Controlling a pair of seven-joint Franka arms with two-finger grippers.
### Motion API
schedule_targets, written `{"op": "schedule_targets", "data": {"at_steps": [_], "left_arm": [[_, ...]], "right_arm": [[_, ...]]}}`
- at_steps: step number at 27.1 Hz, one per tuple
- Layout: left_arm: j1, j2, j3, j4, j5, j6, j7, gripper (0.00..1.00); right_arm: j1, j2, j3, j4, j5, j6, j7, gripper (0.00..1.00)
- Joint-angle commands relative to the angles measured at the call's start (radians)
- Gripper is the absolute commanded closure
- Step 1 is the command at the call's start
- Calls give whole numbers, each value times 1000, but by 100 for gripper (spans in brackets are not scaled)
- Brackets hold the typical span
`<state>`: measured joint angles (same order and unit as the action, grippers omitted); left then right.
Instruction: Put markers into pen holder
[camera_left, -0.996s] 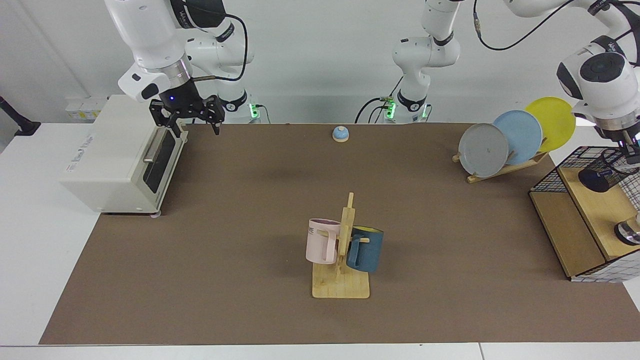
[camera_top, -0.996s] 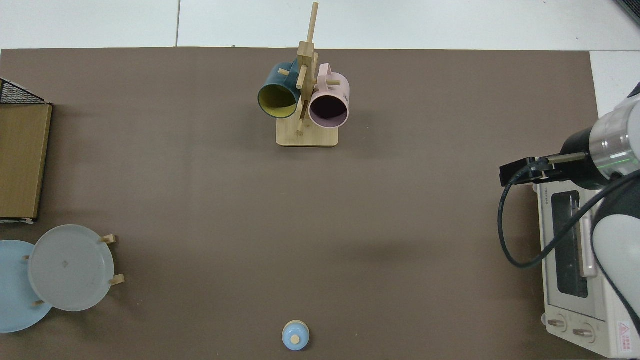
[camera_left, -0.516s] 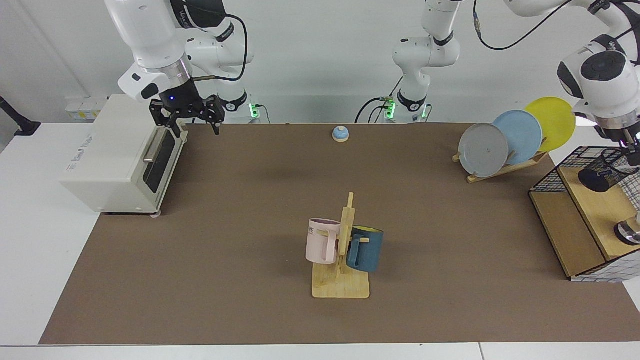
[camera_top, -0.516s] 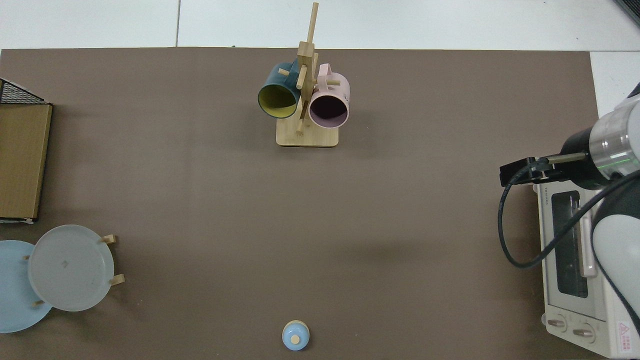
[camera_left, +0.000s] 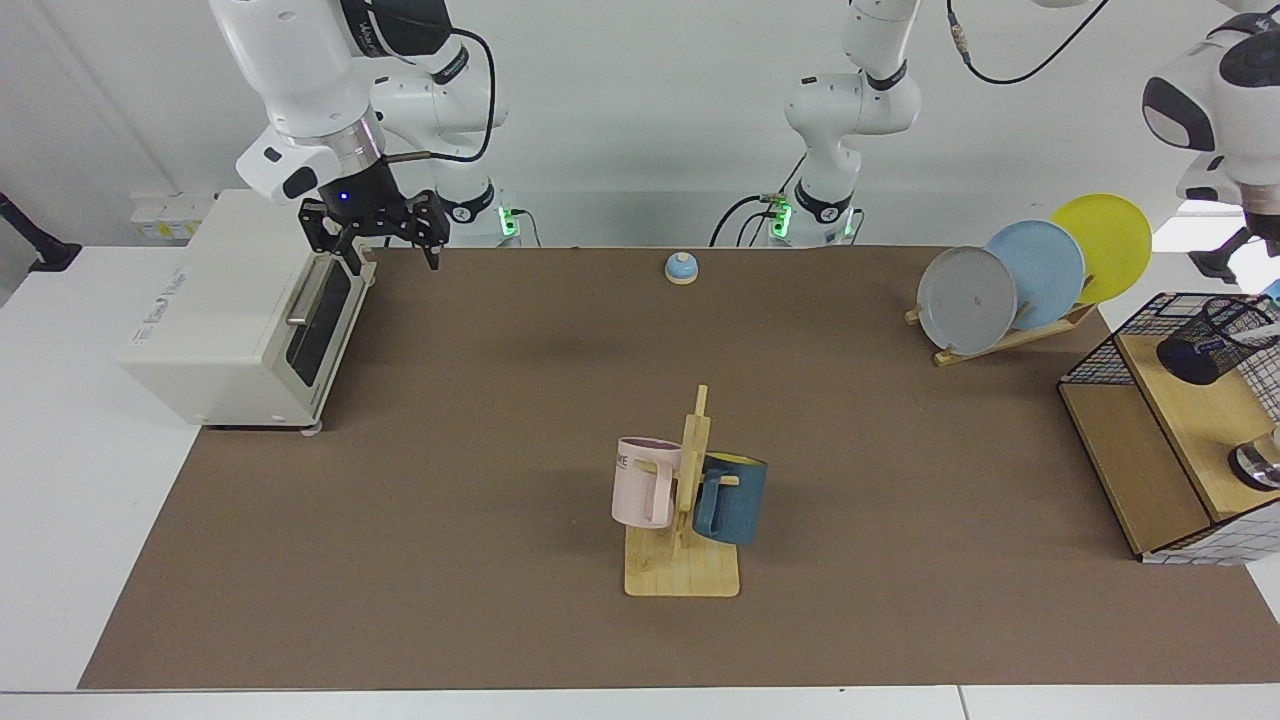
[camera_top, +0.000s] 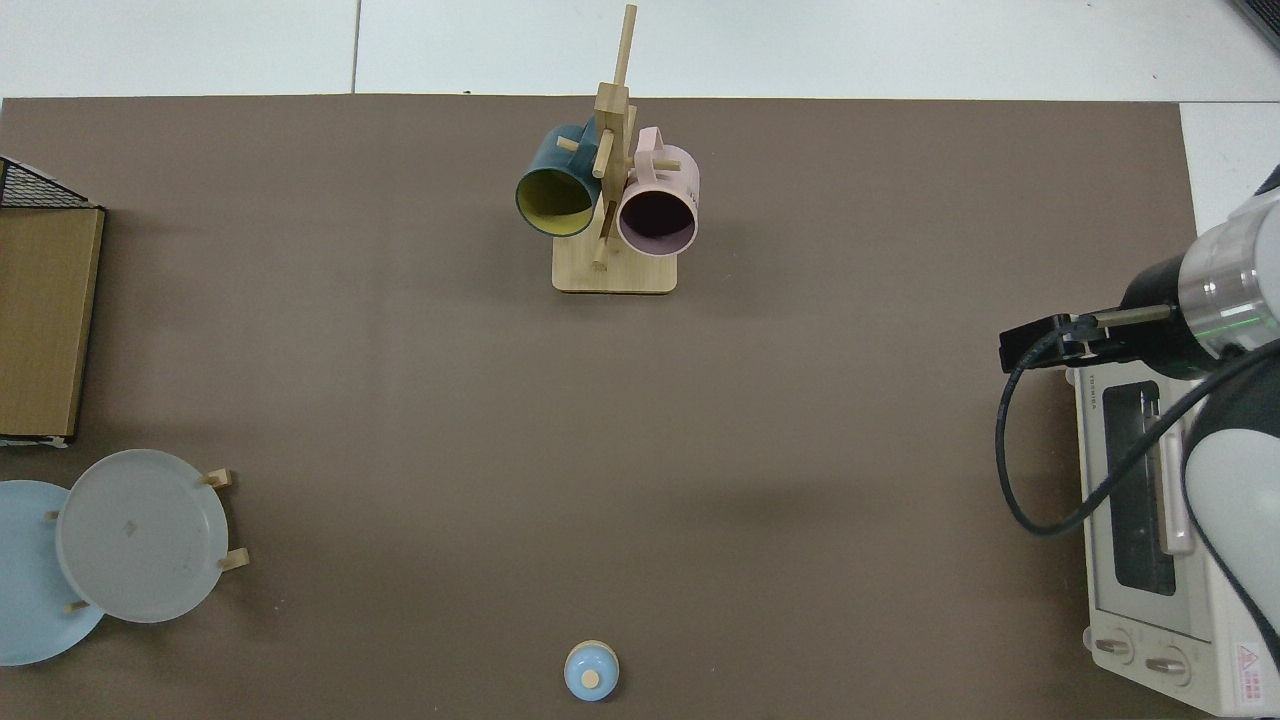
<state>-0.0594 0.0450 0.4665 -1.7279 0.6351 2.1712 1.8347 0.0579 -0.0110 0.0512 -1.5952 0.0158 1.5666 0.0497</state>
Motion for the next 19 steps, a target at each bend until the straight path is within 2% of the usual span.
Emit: {"op": "schedule_targets", "data": {"at_steps": [1, 8, 14, 19], "left_arm": [[-14, -25, -71, 85, -63, -154, -17, 0], [-14, -76, -169, 105, -169, -329, -197, 0], [-17, -90, -249, 105, -242, -436, -461, 0], [-17, -102, -287, 103, -373, -539, -771, 0]], "right_arm": [[-10, -3, 9, 4, 7, -13, 16, 0], [-10, -3, 9, 4, 7, -13, 16, 0], [-10, -3, 9, 4, 7, -14, 16, 0], [-9, -3, 9, 4, 7, -13, 16, 0]]}}
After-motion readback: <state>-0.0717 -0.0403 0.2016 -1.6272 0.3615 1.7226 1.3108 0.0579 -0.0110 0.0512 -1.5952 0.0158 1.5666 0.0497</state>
